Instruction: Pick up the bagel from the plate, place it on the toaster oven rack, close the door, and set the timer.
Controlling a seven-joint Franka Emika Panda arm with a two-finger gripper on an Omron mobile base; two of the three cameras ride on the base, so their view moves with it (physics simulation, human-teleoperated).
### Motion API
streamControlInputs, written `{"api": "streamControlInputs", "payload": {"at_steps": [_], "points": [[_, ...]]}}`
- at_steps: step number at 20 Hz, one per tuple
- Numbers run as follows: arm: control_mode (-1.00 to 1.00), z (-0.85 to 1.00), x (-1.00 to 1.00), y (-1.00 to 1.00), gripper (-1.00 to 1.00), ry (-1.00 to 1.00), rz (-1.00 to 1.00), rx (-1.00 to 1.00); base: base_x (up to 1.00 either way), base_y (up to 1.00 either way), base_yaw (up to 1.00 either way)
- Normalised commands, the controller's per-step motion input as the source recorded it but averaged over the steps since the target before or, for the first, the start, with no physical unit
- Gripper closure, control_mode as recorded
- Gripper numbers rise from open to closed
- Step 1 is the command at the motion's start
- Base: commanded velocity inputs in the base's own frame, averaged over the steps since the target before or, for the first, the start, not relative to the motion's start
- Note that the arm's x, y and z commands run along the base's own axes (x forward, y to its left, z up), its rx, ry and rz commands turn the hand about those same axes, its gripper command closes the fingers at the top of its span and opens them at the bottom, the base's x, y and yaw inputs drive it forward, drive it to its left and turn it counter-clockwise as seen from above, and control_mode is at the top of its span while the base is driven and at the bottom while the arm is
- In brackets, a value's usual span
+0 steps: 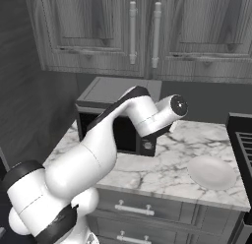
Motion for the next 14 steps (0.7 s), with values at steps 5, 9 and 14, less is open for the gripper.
{"api": "streamControlInputs", "payload": {"at_steps": [5,9,14], "points": [[-1.0,-0.28,0.0,0.0,-1.0,0.0,0.26,-0.26,0.0,0.0,0.0],[-1.0,-0.13,0.0,0.0,-1.0,-0.01,0.19,-0.16,0.0,0.0,0.0],[-1.0,-0.11,0.0,-0.02,-1.0,-0.1,0.05,-0.03,0.0,0.0,0.0]]}}
